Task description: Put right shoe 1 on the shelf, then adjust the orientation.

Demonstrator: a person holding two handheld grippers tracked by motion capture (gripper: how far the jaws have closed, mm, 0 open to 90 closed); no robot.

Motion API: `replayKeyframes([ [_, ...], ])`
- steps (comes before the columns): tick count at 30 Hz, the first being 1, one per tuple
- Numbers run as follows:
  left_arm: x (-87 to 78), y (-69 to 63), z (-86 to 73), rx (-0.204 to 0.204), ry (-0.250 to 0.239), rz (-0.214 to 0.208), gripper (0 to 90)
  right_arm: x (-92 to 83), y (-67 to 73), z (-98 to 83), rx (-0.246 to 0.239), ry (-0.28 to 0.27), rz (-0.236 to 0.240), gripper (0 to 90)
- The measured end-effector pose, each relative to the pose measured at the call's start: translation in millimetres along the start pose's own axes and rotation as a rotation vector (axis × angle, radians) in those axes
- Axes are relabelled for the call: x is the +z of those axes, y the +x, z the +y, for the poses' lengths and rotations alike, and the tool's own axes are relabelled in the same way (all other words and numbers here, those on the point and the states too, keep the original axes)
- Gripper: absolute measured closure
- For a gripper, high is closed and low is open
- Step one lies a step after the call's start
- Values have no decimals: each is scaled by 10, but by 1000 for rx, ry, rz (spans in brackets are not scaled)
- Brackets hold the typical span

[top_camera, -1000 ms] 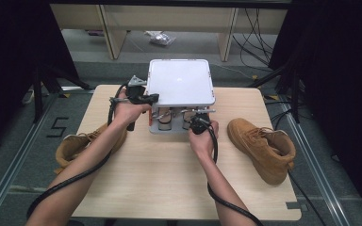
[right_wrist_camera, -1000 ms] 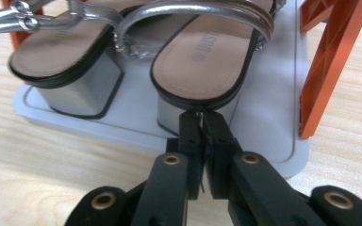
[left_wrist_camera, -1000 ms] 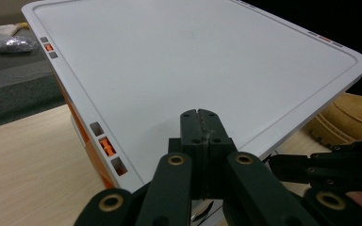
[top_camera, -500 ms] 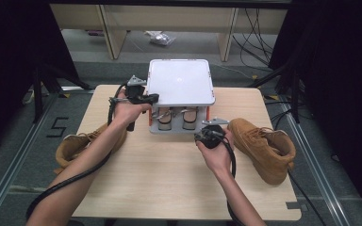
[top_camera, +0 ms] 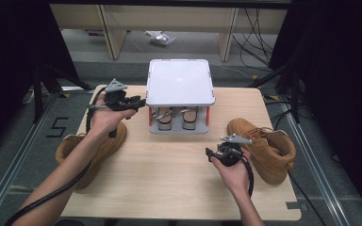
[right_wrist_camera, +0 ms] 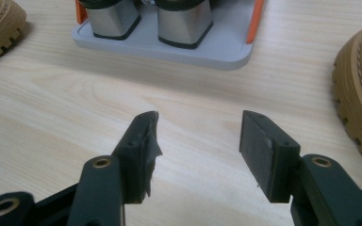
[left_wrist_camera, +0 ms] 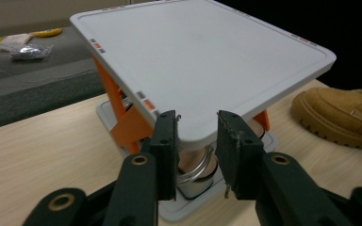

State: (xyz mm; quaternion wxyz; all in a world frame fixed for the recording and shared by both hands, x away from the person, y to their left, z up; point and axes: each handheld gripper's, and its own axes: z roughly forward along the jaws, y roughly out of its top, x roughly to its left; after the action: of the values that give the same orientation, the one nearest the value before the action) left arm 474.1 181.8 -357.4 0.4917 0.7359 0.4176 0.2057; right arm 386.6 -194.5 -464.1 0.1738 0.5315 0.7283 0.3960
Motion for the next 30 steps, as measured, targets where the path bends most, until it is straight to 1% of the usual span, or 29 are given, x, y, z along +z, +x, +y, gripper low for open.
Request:
replayKeyframes([
  [1, -58, 26, -25, 2, 3, 8, 656, -8, 1, -17, 4, -1, -6, 470],
  [2, -117, 53, -53, -1, 6, 16, 650, -17, -1, -38, 8, -3, 1, 470],
  [3, -177, 82, -80, -4, 6, 25, 643, -20, -4, -55, -4, -10, -3, 467],
  [4, -234, 109, -106, -6, 3, 31, 638, -27, 2, -61, -1, -2, 9, 462],
  [5, -286, 138, -131, -14, 2, 37, 632, -36, -6, -59, 3, 0, 9, 461],
  [7, -381, 203, -182, -27, 0, 56, 619, -57, -29, -51, 8, -19, -6, 459],
  [8, -425, 235, -209, -31, 4, 64, 616, -85, -33, -43, 6, -13, -23, 456],
  [9, -466, 263, -236, -38, 7, 72, 613, -100, -40, -42, 16, -17, -16, 453],
  [10, -509, 291, -261, -41, 8, 77, 610, -107, -48, -45, 15, -30, -12, 451],
  [11, -554, 314, -285, -52, 11, 79, 612, -132, -45, -44, 11, -28, -31, 445],
  [12, -607, 346, -317, -73, 12, 77, 616, -137, -51, -48, 17, -33, -17, 441],
  [13, -639, 363, -336, -84, 10, 81, 615, -150, -59, -51, 17, -38, -16, 437],
  [15, -713, 399, -378, -88, 7, 98, 605, -166, -55, -52, 19, -32, -22, 431],
  [16, -764, 424, -405, -98, 5, 103, 598, -168, -52, -51, 20, -31, -23, 430],
  [17, -800, 442, -426, -106, 1, 106, 594, -165, -27, -53, 39, -30, -24, 431],
  [18, -835, 460, -443, -110, 1, 114, 592, -172, -13, -51, 38, -27, -32, 431],
  [19, -864, 477, -458, -114, 2, 119, 589, -156, 0, -51, 53, -33, -16, 431],
  [22, -935, 521, -496, -122, 11, 134, 583, -144, 9, -60, 45, -22, -7, 431],
  [23, -961, 541, -508, -125, 14, 138, 579, -135, -16, -63, 13, -26, -2, 431],
  [24, -978, 552, -516, -129, 12, 142, 577, -150, -2, -65, 17, -10, -14, 431],
  [25, -1004, 571, -531, -132, 14, 150, 576, -151, -3, -66, 17, -10, -10, 430],
  [27, -1036, 590, -549, -137, 22, 151, 570, -155, -2, -64, 10, -8, -21, 430],
  [28, -1068, 603, -563, -138, 21, 154, 567, -151, 3, -62, 10, -12, -16, 429],
  [29, -1095, 615, -576, -137, 20, 159, 563, -159, 2, -52, 10, -21, 1, 429],
  [30, -1125, 627, -590, -135, 24, 168, 557, -190, 21, -41, 9, -17, -19, 428],
])
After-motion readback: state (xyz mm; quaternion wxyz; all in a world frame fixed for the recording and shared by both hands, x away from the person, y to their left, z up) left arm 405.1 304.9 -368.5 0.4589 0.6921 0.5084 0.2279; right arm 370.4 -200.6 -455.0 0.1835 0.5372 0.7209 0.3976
